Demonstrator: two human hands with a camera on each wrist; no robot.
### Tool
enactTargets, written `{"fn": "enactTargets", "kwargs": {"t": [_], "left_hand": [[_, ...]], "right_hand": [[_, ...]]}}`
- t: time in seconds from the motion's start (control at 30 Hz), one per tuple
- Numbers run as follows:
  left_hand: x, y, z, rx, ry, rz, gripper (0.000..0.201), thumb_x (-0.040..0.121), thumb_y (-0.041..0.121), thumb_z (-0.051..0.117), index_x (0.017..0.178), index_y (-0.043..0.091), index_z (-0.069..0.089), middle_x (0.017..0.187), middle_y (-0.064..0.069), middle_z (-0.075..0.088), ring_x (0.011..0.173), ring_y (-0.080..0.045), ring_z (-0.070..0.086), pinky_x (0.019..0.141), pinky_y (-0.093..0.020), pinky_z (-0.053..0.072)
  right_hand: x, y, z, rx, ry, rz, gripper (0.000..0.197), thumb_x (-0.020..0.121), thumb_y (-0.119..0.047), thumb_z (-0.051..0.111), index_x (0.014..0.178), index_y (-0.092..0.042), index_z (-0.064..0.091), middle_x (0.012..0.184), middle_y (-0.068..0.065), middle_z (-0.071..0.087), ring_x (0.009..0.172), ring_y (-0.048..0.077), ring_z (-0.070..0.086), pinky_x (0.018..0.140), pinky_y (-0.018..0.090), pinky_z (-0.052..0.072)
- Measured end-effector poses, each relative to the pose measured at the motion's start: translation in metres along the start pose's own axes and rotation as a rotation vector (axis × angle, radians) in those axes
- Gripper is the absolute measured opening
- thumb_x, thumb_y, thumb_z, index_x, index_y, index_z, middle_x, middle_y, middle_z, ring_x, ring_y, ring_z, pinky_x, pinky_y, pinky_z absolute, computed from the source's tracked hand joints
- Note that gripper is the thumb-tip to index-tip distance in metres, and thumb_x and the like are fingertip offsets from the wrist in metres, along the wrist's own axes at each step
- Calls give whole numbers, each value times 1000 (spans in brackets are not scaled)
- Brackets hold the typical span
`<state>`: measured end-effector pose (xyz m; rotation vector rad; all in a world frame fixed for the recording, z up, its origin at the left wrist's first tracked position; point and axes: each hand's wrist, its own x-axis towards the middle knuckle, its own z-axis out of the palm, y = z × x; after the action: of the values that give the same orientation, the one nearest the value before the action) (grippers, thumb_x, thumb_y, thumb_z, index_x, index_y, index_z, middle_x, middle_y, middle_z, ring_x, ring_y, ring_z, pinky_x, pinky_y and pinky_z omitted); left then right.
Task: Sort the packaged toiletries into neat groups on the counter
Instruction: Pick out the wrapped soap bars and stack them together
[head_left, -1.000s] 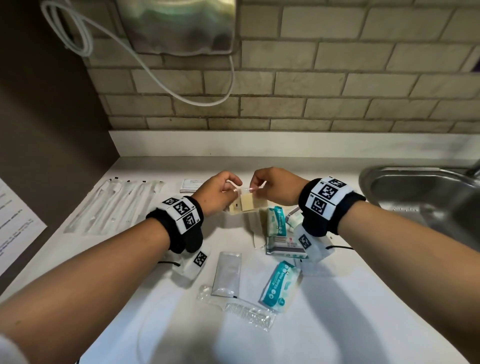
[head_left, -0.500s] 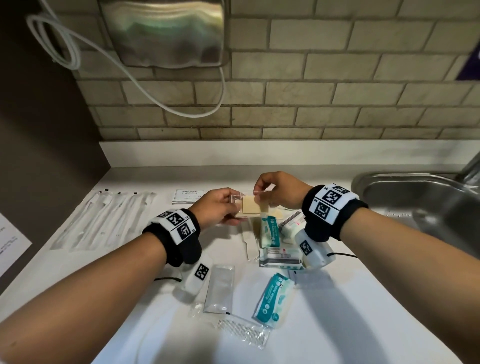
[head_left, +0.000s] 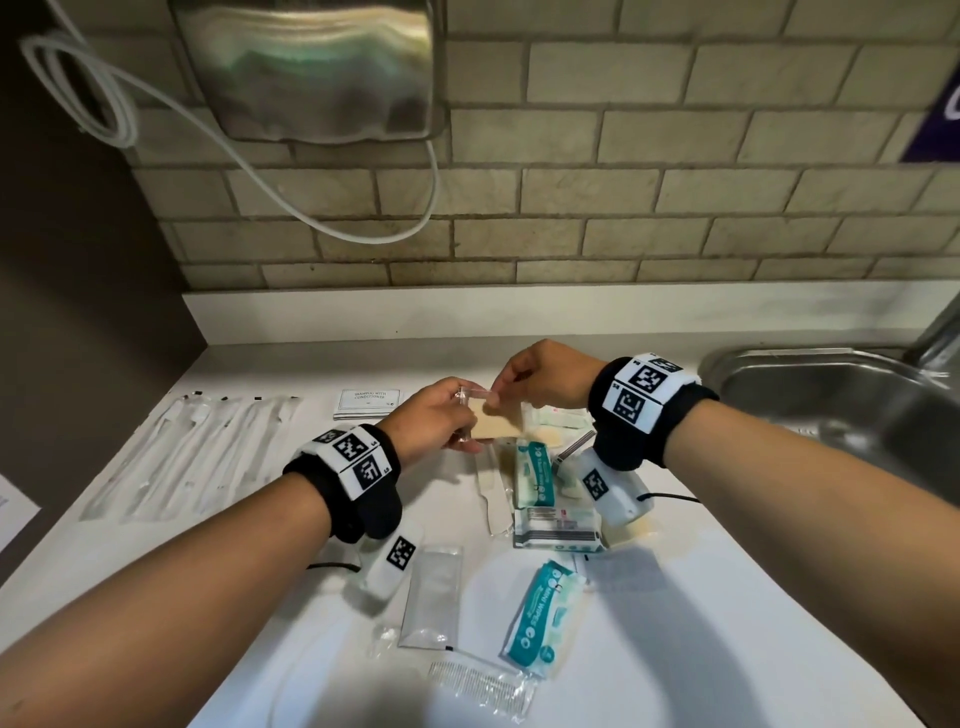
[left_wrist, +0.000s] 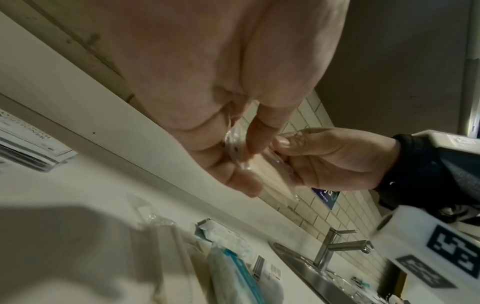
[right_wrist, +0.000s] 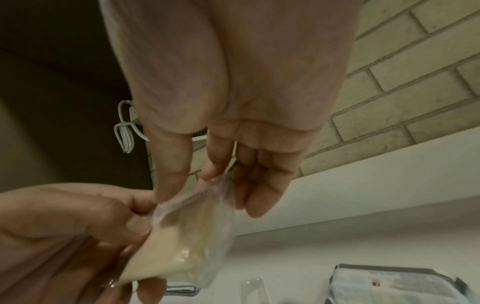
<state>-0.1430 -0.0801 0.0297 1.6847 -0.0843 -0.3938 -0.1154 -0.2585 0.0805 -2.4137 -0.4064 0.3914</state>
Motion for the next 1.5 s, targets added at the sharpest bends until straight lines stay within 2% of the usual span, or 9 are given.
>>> {"fn": "enactTargets", "kwargs": {"t": [0.13,0.33,0.6,0.83,0.97,1.1,1.23,1.4,1.5], "left_hand": [[2,-4,-1,-29,-27,16,27,97,1,47,124,6,51,101,-21,51,96,-33,60,68,-24,60],[5,2,1,-134,-57,-53,20,98,9,50,118,13,52,100,-16,62,98,-41,68,74,-34,61],[5,5,8,136,-26,91,44,94,1,56,130,15,35,86,-12,63,55,-5,64,49,-18,47],[14,4,5,158,-19,86,50,95,1,54,131,32,38,71,-10,66,58,-13,62,55,-25,48],[12,7,13,165,-49,83,40,95,-3,50,124,25,48,74,-9,62,52,-7,59,48,-20,46],[11,5,29,140,-40,66,40,94,-6,48,122,23,49,73,-15,61,45,-10,52,48,-23,42],[9,3,48,111,-64,58,41,92,-9,47,122,20,49,85,-16,63,54,-12,57,48,-22,43],[4,1,63,116,-64,34,40,92,-6,49,119,23,52,88,-24,63,67,-25,51,52,-27,42],[1,3,70,114,-12,40,39,92,-7,49,117,22,53,77,-18,62,57,-18,54,50,-25,41]], "right_hand": [[7,1,-1,-12,-20,26,17,86,-24,69,94,-10,75,75,-3,65,61,6,49,59,19,42],[14,6,-2,12,-73,15,9,89,-21,66,81,-18,69,64,-9,64,65,6,53,70,22,43],[22,8,-3,45,-34,18,7,87,-24,68,85,-17,69,82,3,65,68,10,54,75,29,47],[10,31,-13,-30,64,61,28,85,-38,68,100,-14,69,90,-1,66,80,12,57,75,25,45],[-21,57,-16,-246,-65,130,16,87,-22,65,98,-12,70,90,-2,67,84,13,57,72,22,44],[-58,81,-4,-470,-282,232,27,82,-19,71,108,-14,69,108,-9,65,99,10,56,93,26,43],[-77,101,14,-512,-268,237,50,78,-25,75,125,-20,58,123,-4,60,114,17,55,101,29,41],[-81,111,19,-482,-241,219,37,78,-21,74,113,-21,63,106,-5,61,100,16,55,87,24,42],[-81,116,16,-576,-241,208,22,79,-24,72,101,-19,69,108,-1,65,100,19,58,85,28,46]]}}
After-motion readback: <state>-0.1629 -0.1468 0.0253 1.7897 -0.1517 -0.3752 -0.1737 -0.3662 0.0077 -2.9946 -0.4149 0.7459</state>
